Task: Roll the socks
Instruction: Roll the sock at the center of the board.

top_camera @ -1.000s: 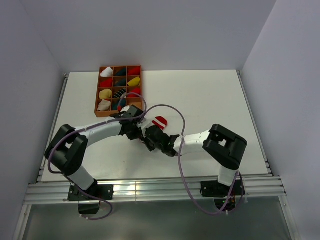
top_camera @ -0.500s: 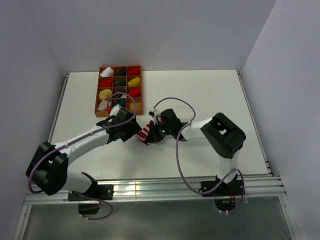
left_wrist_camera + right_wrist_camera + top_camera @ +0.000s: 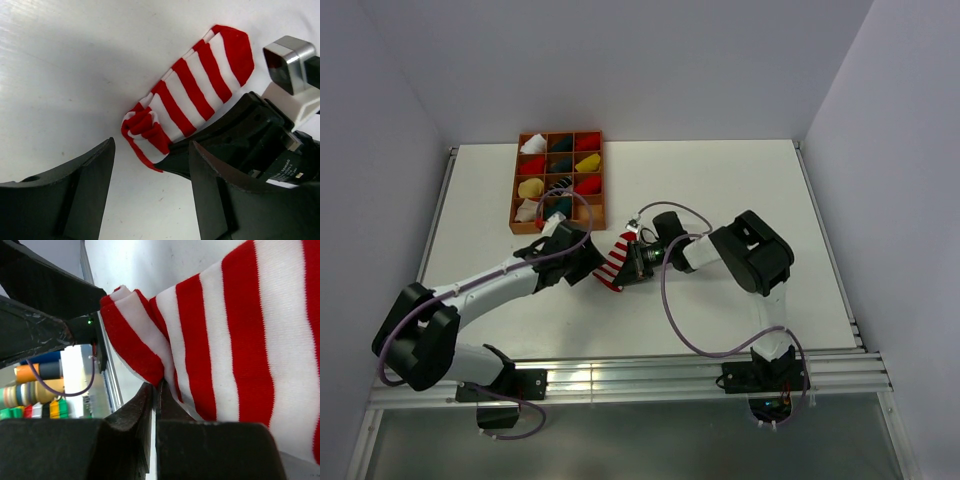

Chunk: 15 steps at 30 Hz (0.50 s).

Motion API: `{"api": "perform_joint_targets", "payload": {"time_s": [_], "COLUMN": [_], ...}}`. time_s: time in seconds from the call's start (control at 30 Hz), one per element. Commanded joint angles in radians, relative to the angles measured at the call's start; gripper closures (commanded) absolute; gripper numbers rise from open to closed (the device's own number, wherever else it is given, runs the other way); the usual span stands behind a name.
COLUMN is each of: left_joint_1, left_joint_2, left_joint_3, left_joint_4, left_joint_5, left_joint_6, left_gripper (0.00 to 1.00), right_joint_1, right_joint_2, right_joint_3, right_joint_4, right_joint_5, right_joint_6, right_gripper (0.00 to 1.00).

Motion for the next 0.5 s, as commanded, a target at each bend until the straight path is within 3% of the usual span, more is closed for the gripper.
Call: {"api": "perform_joint_targets", "payload": {"time_s": [0.0, 0.47], "left_joint_1": [-0.002, -0.01], "left_joint_2": [0.018, -0.001], "left_joint_3": [-0.019, -0.117], "left_joint_4": [0.065, 0.12], "left_joint_5": [0.025, 0.004], "left_joint_6": [0.0, -0.048], "left_gripper": [0.35, 0.35], "right_joint_1": [0.005, -0.007], "right_joint_2": [0.058, 0.093], "right_joint_3": [-0.005, 0.051], "right_joint_4": [-0.173, -0.23], "right_joint_5": [0.041, 0.054], "right_joint_6": [-0.012, -0.002], "right_gripper": [1.0, 1.0]}}
